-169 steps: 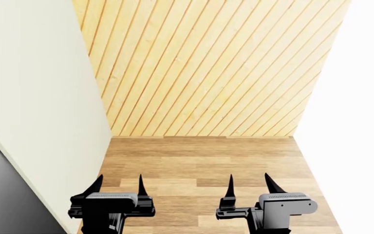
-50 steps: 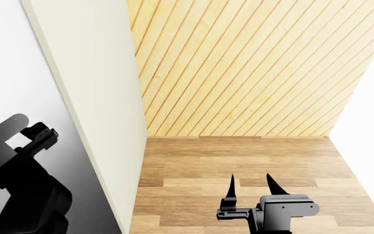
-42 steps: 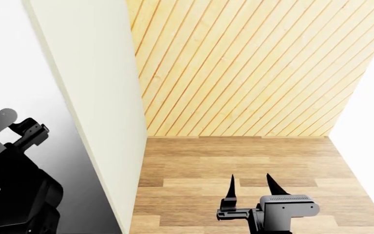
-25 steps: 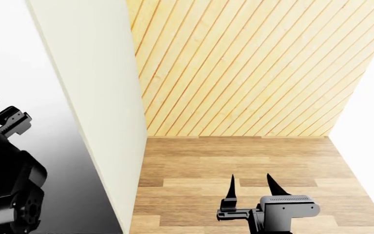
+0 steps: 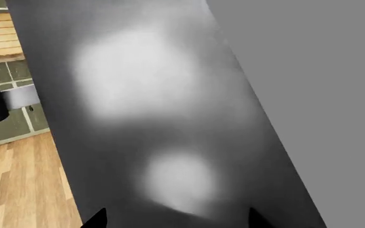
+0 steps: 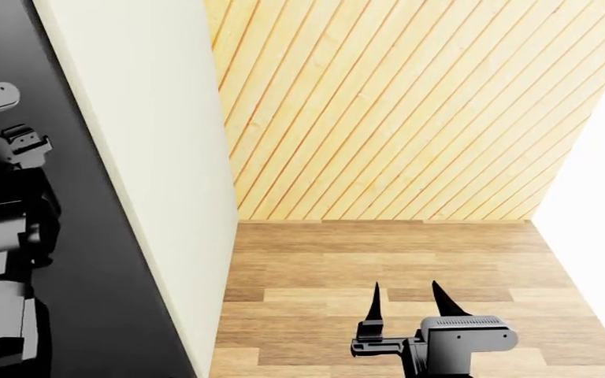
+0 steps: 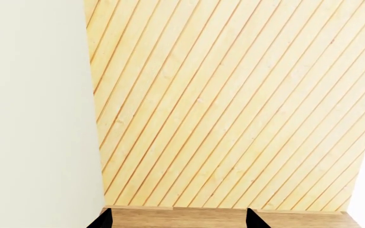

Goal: Close the fridge door

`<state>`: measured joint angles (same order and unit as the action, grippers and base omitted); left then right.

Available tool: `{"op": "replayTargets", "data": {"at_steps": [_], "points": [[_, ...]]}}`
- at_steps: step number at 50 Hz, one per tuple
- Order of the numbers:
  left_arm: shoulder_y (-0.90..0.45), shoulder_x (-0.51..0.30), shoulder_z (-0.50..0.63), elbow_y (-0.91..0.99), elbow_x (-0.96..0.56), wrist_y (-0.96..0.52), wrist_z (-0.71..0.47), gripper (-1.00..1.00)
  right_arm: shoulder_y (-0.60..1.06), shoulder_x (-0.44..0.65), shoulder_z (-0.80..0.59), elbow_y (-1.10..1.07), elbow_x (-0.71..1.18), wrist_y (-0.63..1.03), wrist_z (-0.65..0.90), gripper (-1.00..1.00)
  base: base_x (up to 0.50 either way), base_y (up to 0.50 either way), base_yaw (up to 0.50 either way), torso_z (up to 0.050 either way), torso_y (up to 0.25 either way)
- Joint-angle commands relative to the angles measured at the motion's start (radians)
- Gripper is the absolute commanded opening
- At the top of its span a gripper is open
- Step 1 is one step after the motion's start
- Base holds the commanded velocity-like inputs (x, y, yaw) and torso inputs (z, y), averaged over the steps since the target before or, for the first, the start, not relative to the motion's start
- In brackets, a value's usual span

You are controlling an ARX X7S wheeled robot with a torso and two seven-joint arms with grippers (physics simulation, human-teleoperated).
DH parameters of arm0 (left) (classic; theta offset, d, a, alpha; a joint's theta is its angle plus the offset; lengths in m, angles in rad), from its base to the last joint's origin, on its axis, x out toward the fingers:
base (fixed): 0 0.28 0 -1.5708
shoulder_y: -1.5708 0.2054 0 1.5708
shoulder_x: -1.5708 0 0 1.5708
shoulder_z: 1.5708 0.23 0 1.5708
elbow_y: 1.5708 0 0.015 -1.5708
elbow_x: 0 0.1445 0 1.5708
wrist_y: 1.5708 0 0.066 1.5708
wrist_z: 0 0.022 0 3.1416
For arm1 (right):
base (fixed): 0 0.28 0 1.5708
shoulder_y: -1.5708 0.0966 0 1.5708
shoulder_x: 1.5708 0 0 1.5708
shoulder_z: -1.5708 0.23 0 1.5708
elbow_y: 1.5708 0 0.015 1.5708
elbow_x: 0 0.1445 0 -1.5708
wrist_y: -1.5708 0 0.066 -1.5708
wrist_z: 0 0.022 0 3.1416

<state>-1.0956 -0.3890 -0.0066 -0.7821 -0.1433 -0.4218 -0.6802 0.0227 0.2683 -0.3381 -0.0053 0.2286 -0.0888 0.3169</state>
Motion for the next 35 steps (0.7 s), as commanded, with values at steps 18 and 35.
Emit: {"op": "replayTargets", "data": {"at_steps": [18,35], "points": [[-0.313,0.091,0.108,-0.523,0.052,0.230,0.397,1.00,-0.002,0.007,-0.007,-0.002,0.005,-0.008,0.010,1.00,0.00,0.00,0.00,0.000,0.000],[0.423,-0.032,-0.125,0.895,-0.235,-0.356,0.393,1.00,-0.001,0.010,-0.011,-0.003,0.015,-0.008,0.012,1.00,0.00,0.00,0.00,0.000,0.000]]}}
